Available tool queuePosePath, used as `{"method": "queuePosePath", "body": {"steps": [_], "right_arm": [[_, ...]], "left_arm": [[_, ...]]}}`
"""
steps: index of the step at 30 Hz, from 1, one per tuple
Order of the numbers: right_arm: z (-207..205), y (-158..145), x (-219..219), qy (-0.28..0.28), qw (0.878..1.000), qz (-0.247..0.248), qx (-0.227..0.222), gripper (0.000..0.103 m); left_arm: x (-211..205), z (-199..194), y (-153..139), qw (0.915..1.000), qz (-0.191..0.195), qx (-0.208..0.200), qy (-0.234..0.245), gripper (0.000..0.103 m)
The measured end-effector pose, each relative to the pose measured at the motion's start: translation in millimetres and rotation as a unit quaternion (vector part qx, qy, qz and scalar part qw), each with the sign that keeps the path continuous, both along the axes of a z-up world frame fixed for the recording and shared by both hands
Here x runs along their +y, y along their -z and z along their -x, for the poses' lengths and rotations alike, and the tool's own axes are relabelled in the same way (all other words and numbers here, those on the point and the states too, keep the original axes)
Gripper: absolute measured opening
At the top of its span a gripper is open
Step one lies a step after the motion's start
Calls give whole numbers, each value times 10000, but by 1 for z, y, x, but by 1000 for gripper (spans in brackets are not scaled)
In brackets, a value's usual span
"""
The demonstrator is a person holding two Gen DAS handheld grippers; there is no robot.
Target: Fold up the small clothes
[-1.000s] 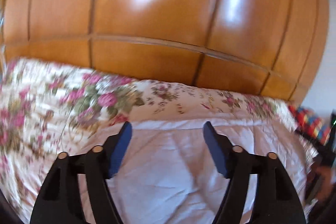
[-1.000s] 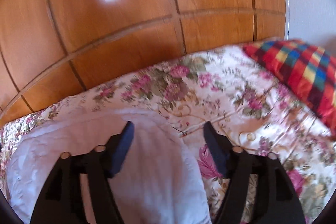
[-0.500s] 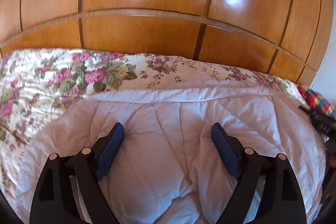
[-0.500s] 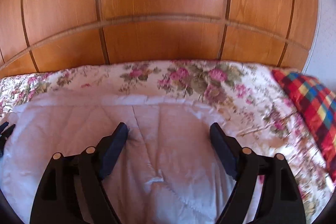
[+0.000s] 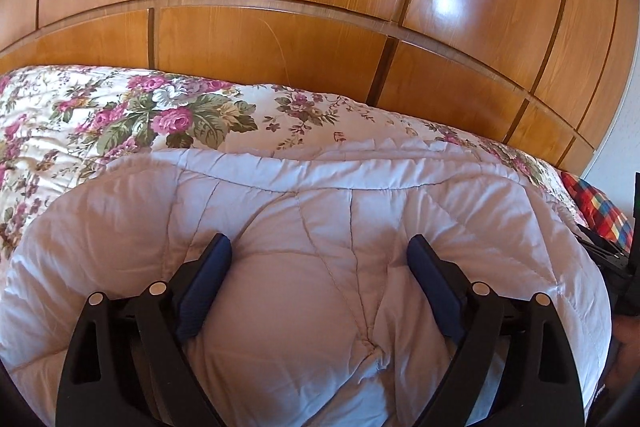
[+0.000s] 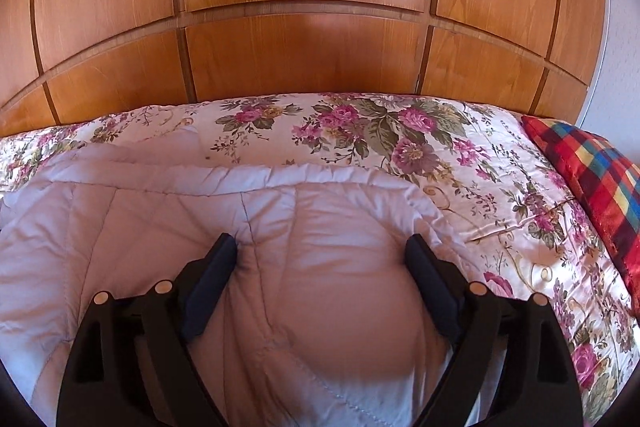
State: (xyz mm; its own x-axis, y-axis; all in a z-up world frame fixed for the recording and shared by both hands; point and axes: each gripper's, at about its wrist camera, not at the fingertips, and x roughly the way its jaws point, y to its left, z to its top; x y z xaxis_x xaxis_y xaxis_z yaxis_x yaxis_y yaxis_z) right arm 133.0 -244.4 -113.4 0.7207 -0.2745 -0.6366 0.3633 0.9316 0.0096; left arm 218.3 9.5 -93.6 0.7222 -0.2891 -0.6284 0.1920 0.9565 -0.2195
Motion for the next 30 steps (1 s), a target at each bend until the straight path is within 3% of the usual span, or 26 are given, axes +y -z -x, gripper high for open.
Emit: {"method": "queuePosePath", "body": {"steps": [4, 7, 9, 14, 18, 20, 23, 25, 30], "right_arm": [[22, -17, -4, 46, 9995, -249, -172, 87], [66, -39, -8, 80, 9945, -751, -728, 87], [91, -48, -10, 141, 9916, -962, -855, 87], [153, -48, -24, 383, 9828, -1501, -1009, 88], [197, -38, -32, 722, 9769, -1733, -1022, 89], [214, -30, -37, 873, 9684, -2060, -1101, 90], [239, -10, -45, 945, 9440, -2844, -1380, 91], [245, 0, -45, 887, 9343, -3139, -1435, 91], [252, 27, -34, 927, 9159, -3707, -1231, 91]], "left_arm": [[1, 3, -1, 10000, -5, -33, -31, 90], [4, 5, -1, 10000, 23, -60, -75, 91], [5, 7, -1, 9999, 28, -74, -90, 92], [5, 13, -10, 9998, -67, -15, -174, 92], [14, 44, -29, 9985, 523, -74, -156, 92], [10, 60, -35, 9977, 668, -74, -18, 92], [-7, 89, -40, 9976, 633, -98, 264, 92], [-19, 103, -40, 9981, 457, -196, 364, 92], [-41, 133, -34, 9983, -19, -353, 454, 79]]}}
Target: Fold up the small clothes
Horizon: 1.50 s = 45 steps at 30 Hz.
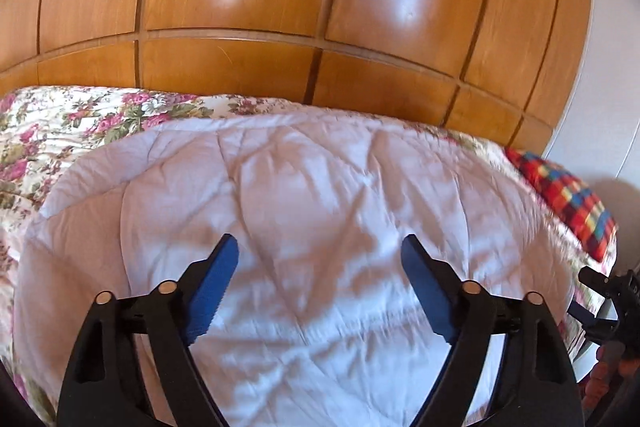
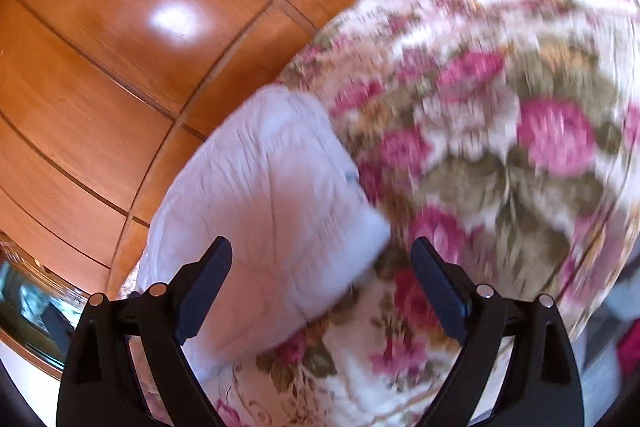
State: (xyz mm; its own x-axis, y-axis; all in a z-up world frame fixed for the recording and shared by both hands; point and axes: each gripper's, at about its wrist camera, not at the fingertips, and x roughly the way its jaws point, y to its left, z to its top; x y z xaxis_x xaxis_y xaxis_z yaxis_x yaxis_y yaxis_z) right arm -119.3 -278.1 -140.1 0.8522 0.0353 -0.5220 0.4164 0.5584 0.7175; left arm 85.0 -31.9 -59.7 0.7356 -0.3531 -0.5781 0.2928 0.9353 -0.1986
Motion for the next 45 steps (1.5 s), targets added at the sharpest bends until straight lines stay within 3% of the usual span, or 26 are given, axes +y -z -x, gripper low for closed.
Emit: {"method": "queuePosePath", "body": {"steps": [11, 18, 24, 26, 29, 32, 38, 45], "right_arm": [[-30, 15, 11, -373, 9971, -414, -511, 92], [-57, 11, 14, -416, 9958, -259, -770, 92], [-76, 22, -5, -242, 9873, -1172, -1046, 58], [-84, 26, -8, -252, 9867, -1302, -936, 40], [-87, 26, -14, -450, 9819, -1451, -1128, 27], [-84, 11, -21, -535, 9834, -1217, -1236, 21], [-66, -21, -35, -336, 9826, -897, -1589, 17], [2, -42, -81, 710, 9840, -474, -1566, 17]], "left_arm": [[-6, 18, 33, 9990, -437, 58, 96, 74], [-4, 17, 42, 9991, -385, 133, 86, 74], [-5, 16, 42, 9990, -397, 150, 103, 74], [-5, 15, 42, 9991, -372, 166, 98, 75], [-6, 15, 43, 9990, -415, 161, 93, 75], [-8, 15, 43, 9989, -441, 151, 73, 75], [-27, 6, 41, 9982, -502, 249, 213, 79], [-86, 9, 30, 9906, -358, 330, 1277, 79]]}}
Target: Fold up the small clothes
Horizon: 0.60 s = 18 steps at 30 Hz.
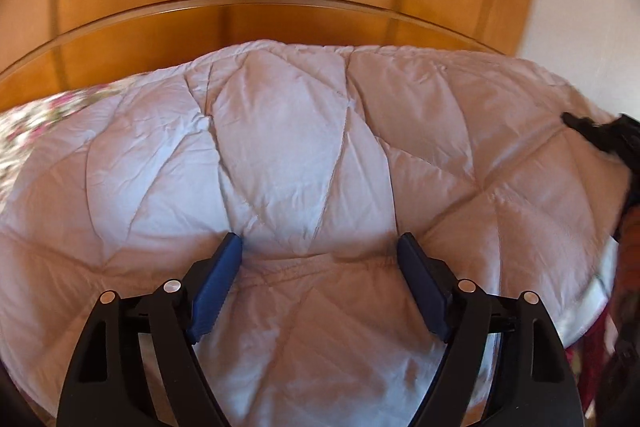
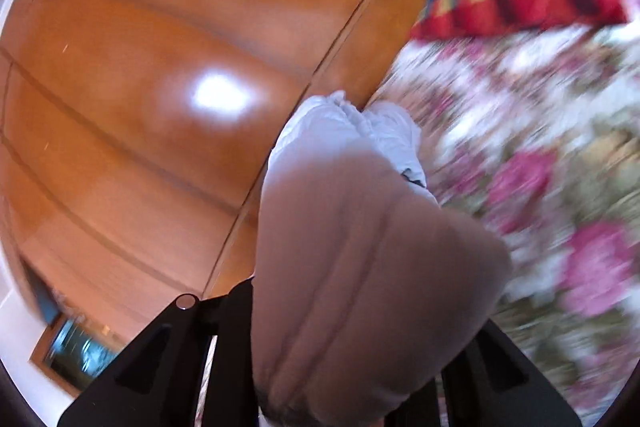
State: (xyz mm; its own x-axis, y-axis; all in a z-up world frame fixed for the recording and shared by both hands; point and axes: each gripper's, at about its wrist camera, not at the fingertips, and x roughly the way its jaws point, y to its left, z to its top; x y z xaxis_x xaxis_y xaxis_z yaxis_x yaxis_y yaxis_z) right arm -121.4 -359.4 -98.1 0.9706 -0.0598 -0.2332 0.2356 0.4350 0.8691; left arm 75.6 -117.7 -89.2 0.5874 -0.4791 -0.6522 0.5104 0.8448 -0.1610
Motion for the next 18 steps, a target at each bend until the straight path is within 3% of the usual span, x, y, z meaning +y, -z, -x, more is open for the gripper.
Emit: {"method": "queuePosePath", "body": {"steps": [2, 5, 9, 11, 15, 18], "right_arm": [[20, 2, -17, 426, 9988, 6, 225, 17], [35, 5, -32, 838, 9942, 181, 644, 17], [32, 10, -32, 1056, 9887, 225, 1040, 17], [27, 1, -25, 1081, 9858, 520, 1174, 17], [17, -40, 3, 1036, 9774, 1368, 1236, 17], [7, -74, 34, 928, 9654, 2090, 1254, 17]], "left_arm": [[-2, 8, -7, 9998, 111, -88, 162, 79], [16, 14, -16, 9994, 227, -258, 43, 79], [66, 11, -20, 9953, 436, -578, -650, 79], [87, 9, -16, 9923, 443, -696, -919, 82], [100, -1, 9, 9955, 304, -305, -849, 82], [100, -5, 20, 9953, 586, -41, -768, 82]]}}
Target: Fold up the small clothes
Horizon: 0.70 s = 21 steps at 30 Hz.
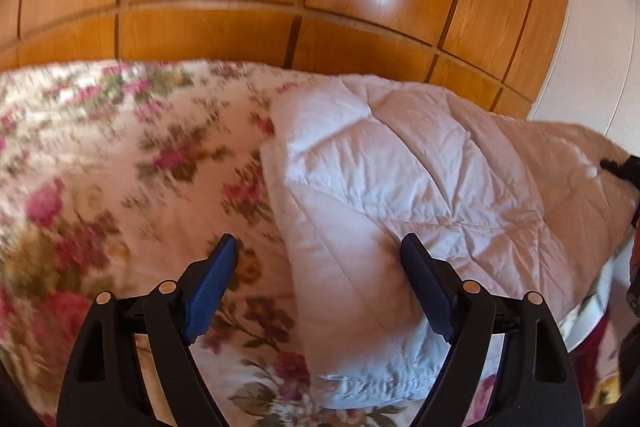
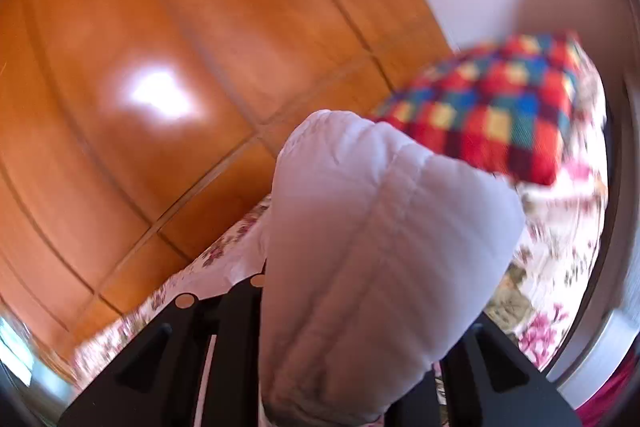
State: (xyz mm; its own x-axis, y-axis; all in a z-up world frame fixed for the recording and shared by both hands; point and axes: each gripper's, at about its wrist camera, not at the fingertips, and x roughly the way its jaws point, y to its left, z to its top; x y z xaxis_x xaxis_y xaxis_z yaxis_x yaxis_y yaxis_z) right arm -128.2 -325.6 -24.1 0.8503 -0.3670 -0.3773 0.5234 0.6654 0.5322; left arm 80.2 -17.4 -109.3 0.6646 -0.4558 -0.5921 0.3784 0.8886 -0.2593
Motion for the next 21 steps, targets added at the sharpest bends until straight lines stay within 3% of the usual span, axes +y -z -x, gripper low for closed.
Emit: {"method": "queuePosePath", "body": {"steps": [7, 14, 17, 21], "right_arm": [[-35, -47, 76, -524, 9900, 1287, 225, 18], [-62, -60, 135, -1080, 9722, 2048, 359, 20], [-67, -60, 166, -1379, 9629, 2287, 399, 22], [-82, -52, 211, -1842, 9388, 2853, 571, 24]], "left_arm": [[-10, 9, 9, 9999, 61, 110, 55, 82], [-2, 5, 12, 9990, 324, 300, 56, 82], [0, 3, 14, 9984, 416, 372, 79, 82], [4, 1, 18, 9973, 559, 470, 92, 82]]}}
